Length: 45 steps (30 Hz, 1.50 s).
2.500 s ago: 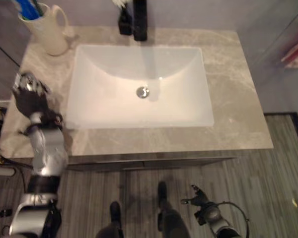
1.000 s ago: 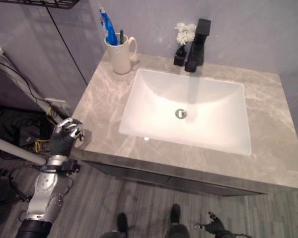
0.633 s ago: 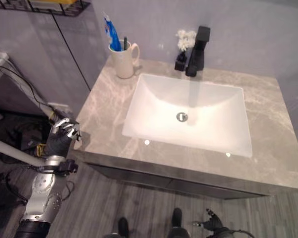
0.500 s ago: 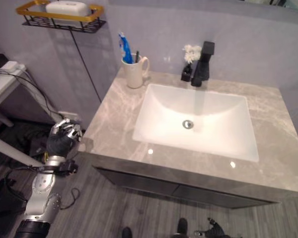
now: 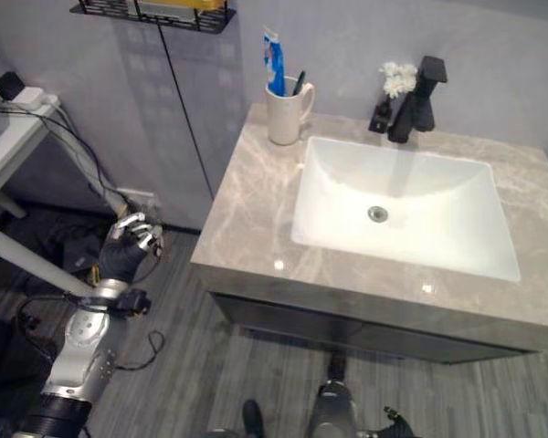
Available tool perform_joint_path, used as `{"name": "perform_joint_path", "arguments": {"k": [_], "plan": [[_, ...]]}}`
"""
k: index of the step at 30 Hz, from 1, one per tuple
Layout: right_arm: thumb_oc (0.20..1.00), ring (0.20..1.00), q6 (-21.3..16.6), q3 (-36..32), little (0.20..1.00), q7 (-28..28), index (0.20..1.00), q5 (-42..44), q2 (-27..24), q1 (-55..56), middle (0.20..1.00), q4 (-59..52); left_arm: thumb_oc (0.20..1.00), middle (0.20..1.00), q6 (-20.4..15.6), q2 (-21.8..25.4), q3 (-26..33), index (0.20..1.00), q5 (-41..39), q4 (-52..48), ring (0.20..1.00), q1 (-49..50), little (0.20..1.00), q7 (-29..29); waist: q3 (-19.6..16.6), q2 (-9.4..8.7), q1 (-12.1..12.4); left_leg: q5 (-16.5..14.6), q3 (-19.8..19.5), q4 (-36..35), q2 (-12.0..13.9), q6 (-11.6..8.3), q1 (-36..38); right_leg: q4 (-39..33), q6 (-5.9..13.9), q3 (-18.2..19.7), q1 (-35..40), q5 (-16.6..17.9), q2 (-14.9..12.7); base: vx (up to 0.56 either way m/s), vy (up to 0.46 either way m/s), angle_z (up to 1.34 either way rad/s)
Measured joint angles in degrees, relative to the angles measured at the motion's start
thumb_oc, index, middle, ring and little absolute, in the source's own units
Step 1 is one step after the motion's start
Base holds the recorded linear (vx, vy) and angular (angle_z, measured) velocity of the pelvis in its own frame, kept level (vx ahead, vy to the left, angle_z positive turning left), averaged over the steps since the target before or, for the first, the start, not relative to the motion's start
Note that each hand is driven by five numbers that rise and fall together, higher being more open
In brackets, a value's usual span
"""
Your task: Put brush and paste in cup on sink, flatten towel.
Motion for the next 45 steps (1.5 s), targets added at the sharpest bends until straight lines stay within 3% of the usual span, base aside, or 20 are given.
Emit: {"name": "perform_joint_path", "arguments": {"k": [5, 6, 8, 9, 13, 15, 21, 23, 26, 31, 34, 38, 42, 45], "plan": [[1.000, 1.000, -0.1, 0.0, 1.000, 0.0, 1.000, -0.1, 0.8, 0.2, 1.000, 1.8, 0.200, 0.200, 0.0, -0.3, 0.2, 0.200, 1.7, 0.2, 0.200, 0.6, 0.200, -0.1, -0.1, -1.85, 0.1, -2.7, -0.8, 0.0, 0.0, -2.26, 4.6, -4.4, -0.02, -3.5, 5.2, 1.8, 0.7, 0.13, -0.042, 0.09], [1.000, 1.000, -0.1, 0.0, 1.000, 0.0, 1.000, -0.1, 1.4, 0.6, 1.000, 2.3, 0.200, 0.200, 0.0, -0.5, 0.7, 0.200, 1.6, 0.2, 0.200, 1.1, 0.200, 0.0, -0.7, -2.75, 0.1, -3.7, -1.1, 0.0, 0.3, -3.81, 5.6, -4.5, -1.86, -3.5, 7.2, 4.6, 1.2, 0.10, -0.068, 0.12], [1.000, 1.000, 0.0, -0.4, 1.000, 0.0, 1.000, -0.1, 1.1, 0.0, 1.000, 2.1, 0.200, 0.200, 0.1, -0.7, 0.4, 0.200, 1.9, 0.1, 0.200, 1.9, 0.200, -0.3, -0.9, -0.87, -0.1, -4.4, -0.9, 0.0, 2.8, -5.69, 6.3, -4.2, -4.74, -4.9, 8.0, 5.6, 3.6, 0.15, -0.097, -0.01], [1.000, 1.000, 0.0, -0.5, 1.000, 0.0, 1.000, -0.1, 0.6, -0.9, 1.000, 1.2, 0.200, 0.200, 0.1, -0.6, 0.6, 0.200, 2.0, -0.2, 0.200, 1.8, 0.200, -0.7, -1.1, 0.48, 0.1, -4.1, 0.4, 0.1, 5.2, -7.10, 6.5, -4.3, -7.21, -5.0, 8.1, 5.5, 6.3, 0.17, -0.107, -0.19], [1.000, 1.000, 0.0, -0.6, 1.000, 0.0, 1.000, -0.1, -0.9, -2.6, 1.000, 0.3, 0.200, 0.200, 0.2, -0.7, 0.8, 0.200, 1.9, -0.5, 0.200, 1.7, 0.200, -1.3, -1.2, 0.92, -0.6, -3.3, 0.8, 0.1, 6.8, -8.48, 8.3, -4.3, -8.40, -5.1, 10.0, 4.4, 7.9, 0.08, -0.065, -0.06], [1.000, 1.000, 0.1, -0.8, 1.000, 0.0, 1.000, -0.2, -1.6, -2.8, 1.000, -0.5, 0.200, 0.200, 0.6, -0.7, 1.2, 0.200, 1.4, -0.6, 0.200, 1.6, 0.200, -1.8, -1.4, 1.50, -1.1, -3.8, 1.6, 0.1, 6.9, -9.17, 8.2, -4.4, -7.39, -5.1, 9.9, 3.7, 7.7, 0.14, -0.133, 0.07], [1.000, 1.000, 0.0, -0.8, 1.000, 0.1, 1.000, -0.4, -1.6, -1.6, 1.000, -3.5, 0.200, 0.200, 2.2, 0.9, 1.1, 0.200, 0.3, -0.4, 0.200, 1.7, 0.200, -2.1, -2.5, 2.32, -1.6, -4.4, 1.9, 0.1, 6.9, -8.75, 6.2, -4.4, -6.85, -4.8, 7.7, 4.2, 7.6, 0.06, -0.065, 0.00], [1.000, 1.000, 0.0, -0.7, 1.000, 0.2, 1.000, -1.3, -1.5, -1.1, 1.000, -3.1, 0.200, 0.200, 2.4, 1.4, 1.0, 0.200, -1.1, -0.2, 0.200, 1.7, 0.200, -2.2, -2.8, 2.86, -1.7, -4.3, 2.0, 0.0, 6.9, -8.83, 6.1, -5.3, -7.48, -4.7, 7.7, 4.9, 7.9, 0.08, -0.069, -0.06], [1.000, 1.000, 0.1, 0.2, 1.000, 0.2, 1.000, -1.7, -1.8, -0.8, 1.000, -1.2, 0.200, 0.200, 3.3, 4.0, 0.5, 0.200, -3.2, 2.5, 0.200, 1.4, 0.200, -3.1, -4.7, 4.98, -3.1, -4.3, 2.4, 0.0, 7.2, -8.85, 4.7, -6.3, -7.35, -4.4, 6.6, 5.3, 8.5, 0.06, -0.040, -0.09], [1.000, 1.000, 0.8, 0.4, 1.000, 0.2, 1.000, -2.4, -2.7, -0.1, 1.000, -0.7, 0.200, 0.200, 4.0, 7.8, -0.6, 0.200, -3.6, 4.9, 0.200, -3.2, 0.200, -3.2, -4.8, 8.22, -4.7, -4.2, 3.9, 0.0, 7.2, -8.98, 3.0, -7.0, -7.65, -3.0, 4.2, 6.0, 9.1, 0.01, -0.037, -0.14], [1.000, 1.000, 0.9, 0.4, 1.000, 0.4, 1.000, -2.4, -2.9, -0.2, 1.000, -0.7, 0.200, 0.200, 4.0, 8.5, -1.2, 0.200, -3.7, 7.6, 0.200, -7.0, 0.200, -3.0, -4.7, 8.13, -4.7, -4.0, 5.0, 0.0, 7.1, -9.20, 2.0, -6.9, -8.10, -1.9, 2.7, 6.4, 9.6, -0.01, -0.030, -0.19], [1.000, 1.000, 1.0, 0.2, 1.000, 0.1, 1.000, -1.7, -3.3, -1.8, 1.000, 2.0, 0.200, 0.200, 3.9, 8.9, -3.3, 0.200, -3.6, 11.8, 0.200, -13.4, 0.200, -1.2, -3.5, 7.42, -6.4, -3.5, 5.4, 0.0, 7.1, -9.49, -0.7, -6.9, -8.05, -1.5, -0.3, 6.7, 9.7, -0.02, -0.041, -0.07], [1.000, 1.000, 1.0, 0.1, 1.000, -0.1, 1.000, 1.9, -3.6, -2.8, 1.000, 3.2, 0.200, 0.200, 3.7, 9.8, -4.2, 0.200, -3.6, 15.6, 0.200, -21.2, 0.200, 1.8, 0.6, 6.37, -6.9, -3.3, 6.4, 0.0, 7.7, -9.85, -2.1, -6.8, -9.26, -1.1, -2.1, 7.3, 10.6, -0.01, -0.028, -0.12], [1.000, 1.000, 1.0, 0.1, 1.000, -0.1, 1.000, 2.7, -3.6, -2.8, 1.000, 3.4, 0.200, 0.200, 3.7, 10.7, -4.3, 0.200, -3.6, 15.7, 0.200, -22.1, 0.200, 2.0, 1.0, 6.25, -7.5, -3.3, 6.3, -0.1, 7.8, -9.86, -2.4, -6.8, -9.51, -1.1, -2.3, 7.1, 10.7, 0.00, -0.005, 0.01]]}}
